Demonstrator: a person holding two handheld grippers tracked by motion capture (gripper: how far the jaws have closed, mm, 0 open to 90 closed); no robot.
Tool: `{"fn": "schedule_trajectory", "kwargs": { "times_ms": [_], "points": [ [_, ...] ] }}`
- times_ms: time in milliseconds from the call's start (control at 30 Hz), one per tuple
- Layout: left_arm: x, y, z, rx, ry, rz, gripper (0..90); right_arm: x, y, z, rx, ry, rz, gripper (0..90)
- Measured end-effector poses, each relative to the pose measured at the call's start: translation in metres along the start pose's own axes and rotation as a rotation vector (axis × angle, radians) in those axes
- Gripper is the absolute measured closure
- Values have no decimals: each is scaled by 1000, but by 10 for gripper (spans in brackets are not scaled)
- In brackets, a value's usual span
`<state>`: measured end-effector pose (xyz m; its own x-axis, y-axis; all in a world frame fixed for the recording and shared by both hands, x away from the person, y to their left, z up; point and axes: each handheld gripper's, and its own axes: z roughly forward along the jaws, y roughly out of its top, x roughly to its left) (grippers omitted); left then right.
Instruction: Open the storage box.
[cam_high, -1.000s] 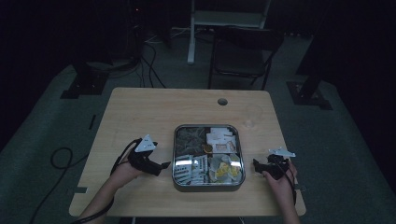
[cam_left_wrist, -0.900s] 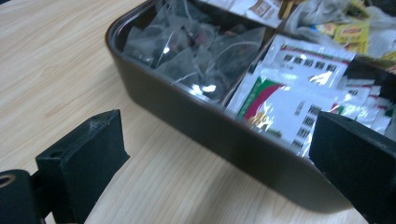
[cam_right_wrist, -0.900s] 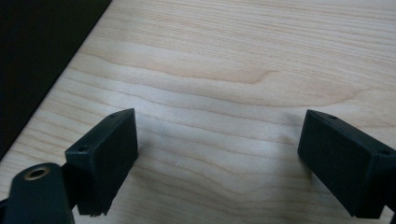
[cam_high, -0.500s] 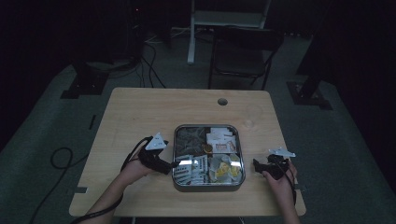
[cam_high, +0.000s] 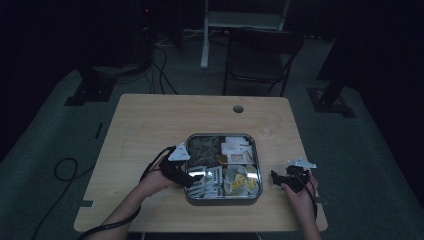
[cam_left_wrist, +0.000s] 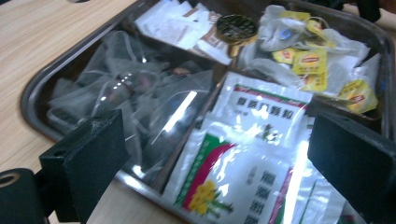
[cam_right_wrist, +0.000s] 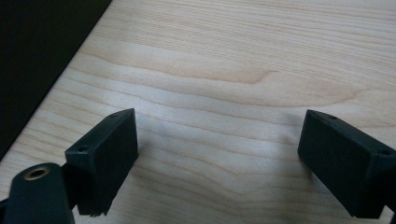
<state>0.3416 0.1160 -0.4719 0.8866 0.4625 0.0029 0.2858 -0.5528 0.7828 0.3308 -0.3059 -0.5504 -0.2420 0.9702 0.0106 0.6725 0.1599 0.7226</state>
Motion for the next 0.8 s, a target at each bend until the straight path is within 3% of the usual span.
{"fn": "schedule_trajectory", "kwargs": {
  "times_ms": [267,467,533,567,800],
  "points": [
    [-9,9,16,14,-8,21,54,0,0,0,0,0,0,117],
    [-6,15,24,16,-13,2,73,0,0,0,0,0,0,117],
    [-5,18,28,32,8,3,76,0,0,0,0,0,0,117],
    [-5,19,29,31,21,3,121,0,0,0,-1,0,0,117],
    [-4,28,38,31,-1,7,133,0,0,0,-1,0,0,116]
  ]
}}
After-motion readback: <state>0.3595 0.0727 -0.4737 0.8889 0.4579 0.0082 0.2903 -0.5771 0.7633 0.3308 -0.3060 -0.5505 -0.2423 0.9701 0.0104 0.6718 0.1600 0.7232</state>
